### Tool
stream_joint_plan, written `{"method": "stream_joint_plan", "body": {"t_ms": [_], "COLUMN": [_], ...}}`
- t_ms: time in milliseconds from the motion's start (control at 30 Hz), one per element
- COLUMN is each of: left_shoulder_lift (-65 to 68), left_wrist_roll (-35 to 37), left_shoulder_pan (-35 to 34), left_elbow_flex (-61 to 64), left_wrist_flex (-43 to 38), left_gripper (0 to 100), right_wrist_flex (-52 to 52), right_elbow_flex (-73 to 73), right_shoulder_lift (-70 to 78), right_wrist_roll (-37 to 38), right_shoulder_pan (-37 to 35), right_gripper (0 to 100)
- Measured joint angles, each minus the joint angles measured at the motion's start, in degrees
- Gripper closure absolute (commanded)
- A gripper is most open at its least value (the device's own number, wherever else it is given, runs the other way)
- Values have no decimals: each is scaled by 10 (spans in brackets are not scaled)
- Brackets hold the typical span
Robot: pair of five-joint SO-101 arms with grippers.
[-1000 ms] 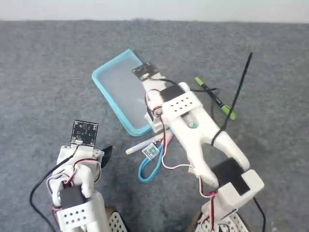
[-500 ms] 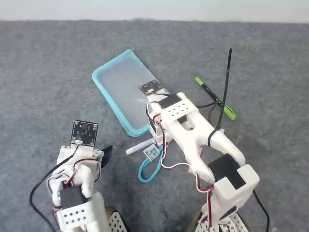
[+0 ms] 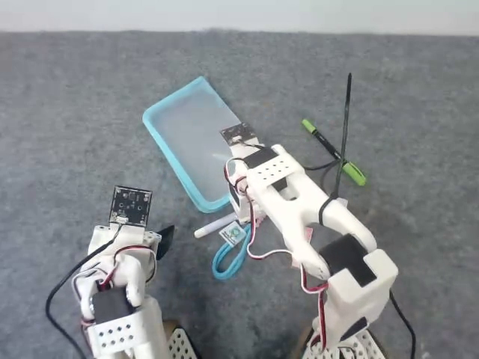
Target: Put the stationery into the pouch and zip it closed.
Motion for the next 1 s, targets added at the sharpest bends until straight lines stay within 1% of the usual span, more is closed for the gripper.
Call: {"method": "stream_joint_plan", "body": {"t_ms": [133,300,400,567,633,667,733,800,833,867,1000], "left_shoulder_lift": [0,0,0,0,0,0,0,0,0,0,0], "left_wrist_roll": [0,0,0,0,0,0,0,0,0,0,0], "left_shoulder_pan": [0,0,0,0,0,0,0,0,0,0,0], "left_elbow_flex": [0,0,0,0,0,0,0,0,0,0,0], "left_wrist_flex": [0,0,0,0,0,0,0,0,0,0,0], "left_gripper": [650,650,650,650,650,650,650,650,650,650,650], "right_wrist_flex": [16,43,49,65,73,72,74,71,71,71,71], "right_elbow_flex": [-31,-58,-59,-59,-57,-56,-54,-52,-50,-50,-50], "right_shoulder_lift": [25,39,39,39,40,42,47,48,48,48,48], "right_wrist_roll": [-33,-36,-35,-7,10,21,47,58,58,58,58], "right_shoulder_pan": [31,84,106,134,142,148,147,135,133,130,102], "right_gripper": [931,989,991,991,978,952,859,756,728,726,785]}}
